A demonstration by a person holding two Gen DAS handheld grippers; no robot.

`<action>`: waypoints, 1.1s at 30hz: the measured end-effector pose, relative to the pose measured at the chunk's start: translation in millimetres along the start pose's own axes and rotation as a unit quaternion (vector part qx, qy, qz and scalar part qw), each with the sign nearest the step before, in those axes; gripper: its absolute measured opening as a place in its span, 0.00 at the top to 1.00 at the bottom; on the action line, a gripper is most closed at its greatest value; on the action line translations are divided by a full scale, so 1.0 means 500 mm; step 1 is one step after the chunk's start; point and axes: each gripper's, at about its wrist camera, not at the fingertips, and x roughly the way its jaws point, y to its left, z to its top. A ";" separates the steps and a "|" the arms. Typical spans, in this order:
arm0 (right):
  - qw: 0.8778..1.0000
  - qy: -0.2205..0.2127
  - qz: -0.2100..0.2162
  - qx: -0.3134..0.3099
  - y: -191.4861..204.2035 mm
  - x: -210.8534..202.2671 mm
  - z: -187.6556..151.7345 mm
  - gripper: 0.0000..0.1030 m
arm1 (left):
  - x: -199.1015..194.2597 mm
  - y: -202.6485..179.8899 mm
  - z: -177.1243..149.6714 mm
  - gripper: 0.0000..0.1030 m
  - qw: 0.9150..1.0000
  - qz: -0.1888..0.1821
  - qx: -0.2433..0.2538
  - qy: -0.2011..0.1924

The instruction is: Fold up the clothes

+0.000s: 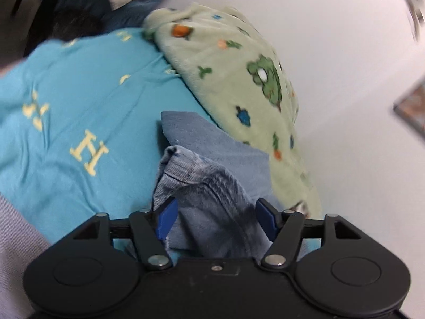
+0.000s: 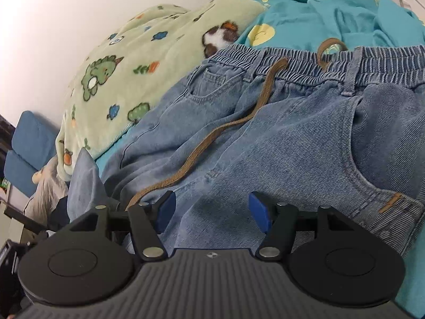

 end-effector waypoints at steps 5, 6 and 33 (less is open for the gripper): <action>1.000 0.006 0.003 0.005 0.000 0.005 -0.004 0.37 | 0.012 0.027 0.023 0.38 0.997 -0.007 -0.077 0.024; 1.000 0.008 0.004 0.004 0.001 0.006 -0.006 0.37 | 0.015 0.032 0.028 0.38 0.995 -0.008 -0.092 0.030; 0.997 0.033 -0.009 -0.069 0.039 0.032 -0.043 0.38 | -0.299 0.032 0.309 0.96 0.986 0.033 -0.054 -0.153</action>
